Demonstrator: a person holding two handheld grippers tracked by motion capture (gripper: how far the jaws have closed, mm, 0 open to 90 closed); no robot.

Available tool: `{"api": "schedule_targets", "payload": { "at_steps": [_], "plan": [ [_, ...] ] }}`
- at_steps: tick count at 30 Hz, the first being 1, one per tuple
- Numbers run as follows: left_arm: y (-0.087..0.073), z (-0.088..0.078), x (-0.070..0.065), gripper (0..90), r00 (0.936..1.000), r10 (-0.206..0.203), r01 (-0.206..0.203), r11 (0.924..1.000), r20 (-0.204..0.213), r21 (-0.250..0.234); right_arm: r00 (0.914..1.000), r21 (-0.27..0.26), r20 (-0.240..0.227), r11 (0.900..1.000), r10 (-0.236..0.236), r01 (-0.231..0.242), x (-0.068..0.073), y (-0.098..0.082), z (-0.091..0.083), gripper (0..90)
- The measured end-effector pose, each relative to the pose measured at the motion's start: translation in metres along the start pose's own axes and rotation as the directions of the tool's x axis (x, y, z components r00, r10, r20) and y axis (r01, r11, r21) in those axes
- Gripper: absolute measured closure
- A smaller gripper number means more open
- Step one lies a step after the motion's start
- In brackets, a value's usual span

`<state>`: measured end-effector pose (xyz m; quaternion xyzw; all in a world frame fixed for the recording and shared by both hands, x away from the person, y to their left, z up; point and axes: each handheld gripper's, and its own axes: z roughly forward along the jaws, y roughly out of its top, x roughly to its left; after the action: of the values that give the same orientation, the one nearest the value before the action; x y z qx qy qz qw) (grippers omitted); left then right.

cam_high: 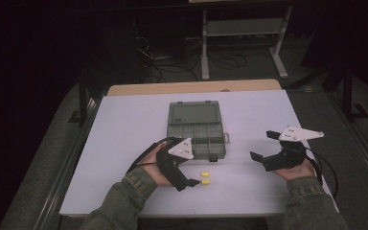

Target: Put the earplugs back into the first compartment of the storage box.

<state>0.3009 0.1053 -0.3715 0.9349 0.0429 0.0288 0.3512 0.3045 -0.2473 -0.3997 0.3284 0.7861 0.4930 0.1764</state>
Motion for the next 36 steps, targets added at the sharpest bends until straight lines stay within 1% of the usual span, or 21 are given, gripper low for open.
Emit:
{"api": "schedule_targets", "payload": {
  "at_steps": [1,2,3,5,6,7,10,11,12,14,15,18,19,21,25,28,29,30,33,35,36],
  "plan": [
    [0.000,0.000,0.000,7.3,1.0000,0.000,0.000,1.0000,0.000,0.000,1.0000,0.000,0.000,1.000,-0.001,0.001,0.000,0.000,0.000,0.0],
    [0.001,0.004,-0.001,9.5,0.9999,0.012,-0.012,0.9999,0.010,0.004,1.0000,0.000,0.000,1.000,0.000,0.000,0.000,0.000,0.000,0.0],
    [0.001,0.004,-0.001,12.9,0.9999,0.012,-0.012,0.9999,0.010,0.004,1.0000,0.000,0.000,1.000,0.000,0.000,0.000,0.000,0.000,0.0],
    [0.003,0.009,-0.003,15.4,0.9994,0.020,-0.020,0.9998,0.030,0.006,1.0000,0.001,-0.001,1.000,-0.001,0.001,0.000,0.000,0.000,0.0],
    [0.003,0.009,-0.003,16.6,0.9994,0.020,-0.020,0.9998,0.030,0.006,1.0000,0.001,-0.001,1.000,-0.001,0.001,0.000,0.000,0.000,0.0],
    [0.004,0.014,-0.003,17.9,0.9987,0.021,-0.022,0.9996,0.048,0.018,1.0000,0.001,-0.001,1.000,-0.003,0.003,0.000,0.000,0.000,0.0],
    [0.004,0.022,-0.004,20.6,0.9977,0.019,-0.022,0.9989,0.065,0.041,1.0000,0.002,0.000,1.000,-0.005,0.005,0.001,0.000,0.000,0.0],
    [0.004,0.022,-0.004,21.8,0.9977,0.019,-0.022,0.9989,0.065,0.041,1.0000,0.002,0.000,1.000,-0.005,0.005,0.001,0.000,0.000,0.0],
    [0.004,0.027,-0.004,22.8,0.9971,0.019,-0.023,0.9984,0.074,0.052,1.0000,0.003,0.001,1.000,-0.006,0.006,0.001,0.000,0.000,0.0],
    [0.004,0.029,-0.004,26.8,0.9966,0.026,-0.030,0.9979,0.078,0.056,1.0000,0.005,0.001,1.000,-0.007,0.007,0.001,0.000,0.000,0.0],
    [0.004,0.033,-0.005,27.9,0.9961,0.035,-0.040,0.9971,0.081,0.065,0.9999,0.008,0.001,1.000,-0.011,0.011,0.001,0.000,0.001,0.0],
    [0.003,0.037,-0.005,31.6,0.9961,0.034,-0.040,0.9963,0.082,0.076,0.9999,0.012,-0.001,1.000,-0.014,0.014,0.001,0.000,0.002,0.0],
    [0.002,0.040,-0.005,32.9,0.9953,0.034,-0.042,0.9952,0.091,0.088,0.9999,0.011,-0.002,1.000,-0.015,0.015,0.001,0.000,0.002,0.0],
    [0.002,0.043,-0.005,35.8,0.9947,0.035,-0.044,0.9946,0.096,0.094,0.9999,0.010,-0.001,1.000,-0.016,0.016,0.001,0.000,0.002,0.0],
    [0.001,0.047,-0.004,42.8,0.9946,0.037,-0.047,0.9937,0.097,0.102,0.9999,0.010,-0.001,1.000,-0.017,0.017,0.001,0.000,0.002,0.0],
    [0.001,0.053,-0.004,49.5,0.9956,0.043,-0.053,0.9914,0.083,0.120,0.9998,0.012,-0.003,1.000,-0.019,0.020,0.002,0.000,0.002,0.0],
    [0.001,0.053,-0.004,50.5,0.9956,0.043,-0.053,0.9914,0.083,0.120,0.9998,0.013,-0.003,1.000,-0.019,0.019,0.002,0.000,0.002,0.0],
    [0.000,0.055,-0.005,52.1,0.9961,0.048,-0.057,0.9901,0.073,0.128,0.9998,0.015,-0.003,1.000,-0.020,0.020,0.002,0.000,0.002,0.0],
    [-0.001,0.059,-0.005,56.5,0.9965,0.051,-0.060,0.9873,0.066,0.147,0.9998,0.014,-0.003,1.000,-0.019,0.019,0.002,0.000,0.003,0.0],
    [-0.001,0.060,-0.004,57.5,0.9963,0.055,-0.065,0.9862,0.066,0.152,0.9998,0.014,-0.003,1.000,-0.019,0.019,0.002,0.000,0.003,0.0],
    [-0.002,0.062,-0.004,60.4,0.9966,0.051,-0.060,0.9855,0.065,0.159,0.9998,0.015,-0.003,1.000,-0.020,0.020,0.002,0.000,0.003,0.0]
  ]
}}
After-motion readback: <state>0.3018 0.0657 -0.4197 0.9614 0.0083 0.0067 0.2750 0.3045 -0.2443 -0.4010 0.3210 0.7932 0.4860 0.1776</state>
